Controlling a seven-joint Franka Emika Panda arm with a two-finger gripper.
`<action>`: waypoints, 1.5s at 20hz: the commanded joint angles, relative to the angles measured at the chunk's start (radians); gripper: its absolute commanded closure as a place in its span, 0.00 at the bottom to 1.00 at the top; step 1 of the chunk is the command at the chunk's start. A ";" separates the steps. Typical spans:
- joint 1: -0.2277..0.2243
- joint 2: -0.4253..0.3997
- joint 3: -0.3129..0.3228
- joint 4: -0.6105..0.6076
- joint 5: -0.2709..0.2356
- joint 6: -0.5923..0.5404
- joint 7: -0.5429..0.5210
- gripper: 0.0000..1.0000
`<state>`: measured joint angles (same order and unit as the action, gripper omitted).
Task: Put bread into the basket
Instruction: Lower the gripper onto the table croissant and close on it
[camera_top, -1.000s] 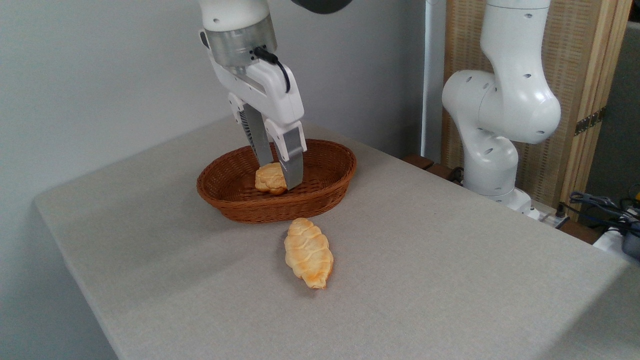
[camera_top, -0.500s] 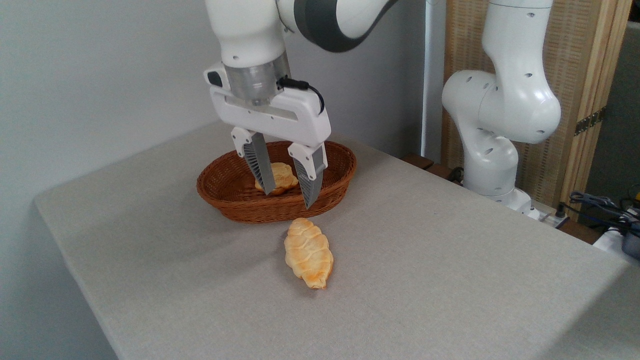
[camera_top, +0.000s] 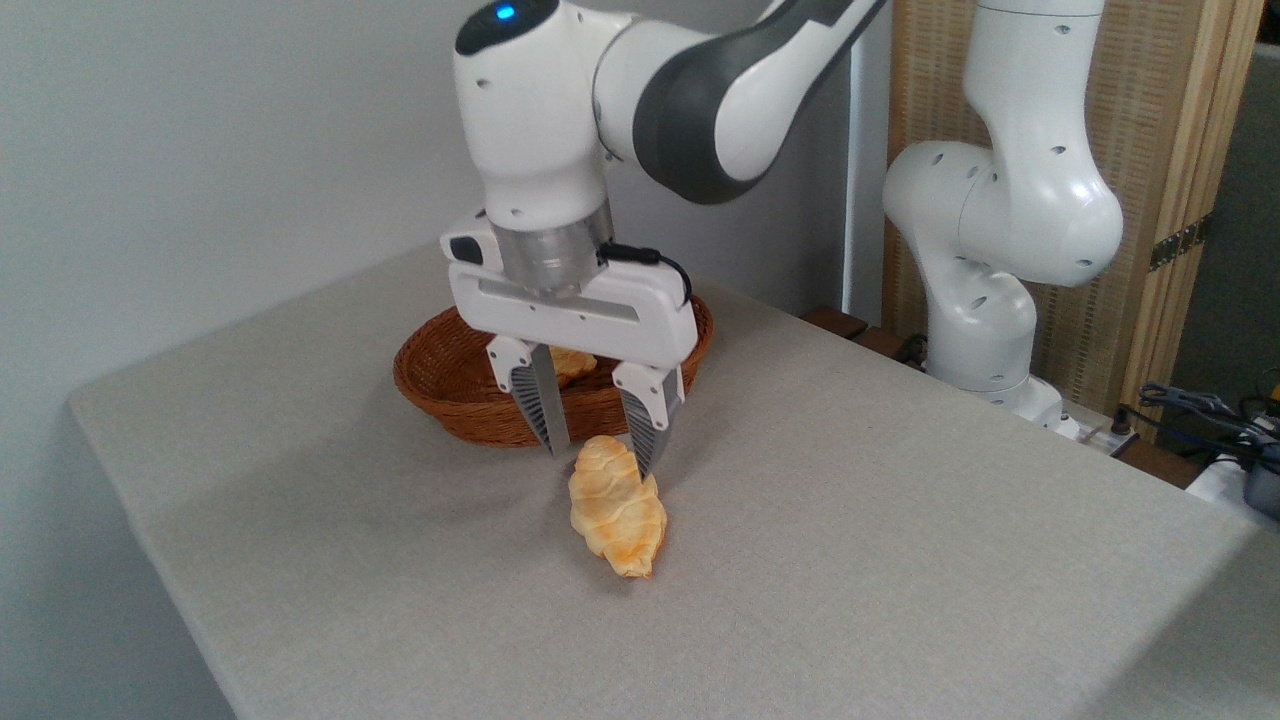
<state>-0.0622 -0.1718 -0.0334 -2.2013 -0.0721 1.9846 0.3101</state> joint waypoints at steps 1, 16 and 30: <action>0.001 -0.003 0.001 -0.054 -0.008 0.074 0.003 0.00; 0.012 0.035 0.003 -0.080 0.005 0.088 0.142 0.30; 0.012 0.029 0.003 -0.075 0.005 0.085 0.152 0.64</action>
<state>-0.0516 -0.1338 -0.0332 -2.2704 -0.0694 2.0821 0.4449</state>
